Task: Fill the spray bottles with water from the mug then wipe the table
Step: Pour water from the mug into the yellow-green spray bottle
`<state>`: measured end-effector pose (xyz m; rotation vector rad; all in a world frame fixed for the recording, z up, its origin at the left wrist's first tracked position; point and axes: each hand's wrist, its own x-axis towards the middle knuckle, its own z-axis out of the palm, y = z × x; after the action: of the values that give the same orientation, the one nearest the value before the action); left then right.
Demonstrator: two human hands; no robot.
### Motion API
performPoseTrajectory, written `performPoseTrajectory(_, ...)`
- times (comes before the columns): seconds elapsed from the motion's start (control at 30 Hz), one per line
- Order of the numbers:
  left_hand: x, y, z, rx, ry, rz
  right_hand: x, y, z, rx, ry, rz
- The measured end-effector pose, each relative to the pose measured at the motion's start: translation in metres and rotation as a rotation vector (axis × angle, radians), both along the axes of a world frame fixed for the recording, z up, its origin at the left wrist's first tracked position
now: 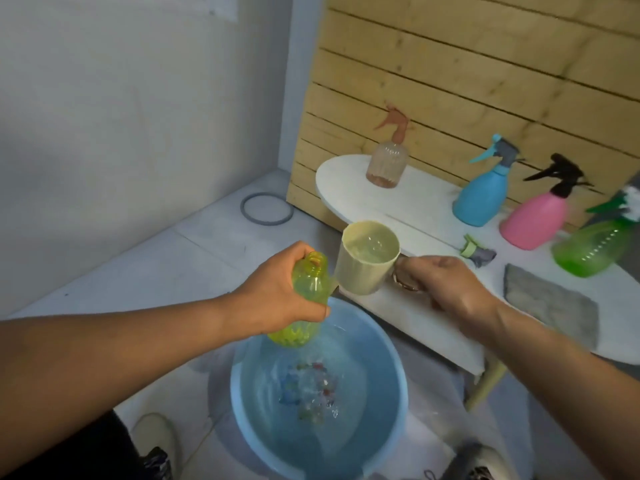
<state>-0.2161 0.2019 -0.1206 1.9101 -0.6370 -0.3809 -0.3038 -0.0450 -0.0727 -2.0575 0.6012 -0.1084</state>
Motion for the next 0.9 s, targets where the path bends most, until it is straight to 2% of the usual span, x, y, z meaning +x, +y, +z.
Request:
performPoseTrajectory(0.27,-0.001,-0.015,0.003,0.0,0.007,-0.011,-0.006,0.008,0.069,-0.121,-0.056,0.04)
performPoseTrajectory(0.43,-0.004,-0.024,-0.001,-0.013,0.029,-0.025,-0.017,0.013,0.073,-0.155,-0.081,0.024)
performPoseTrajectory(0.9,-0.011,-0.032,-0.004,-0.052,0.044,-0.073,-0.023,0.017,0.07,-0.446,-0.06,0.041)
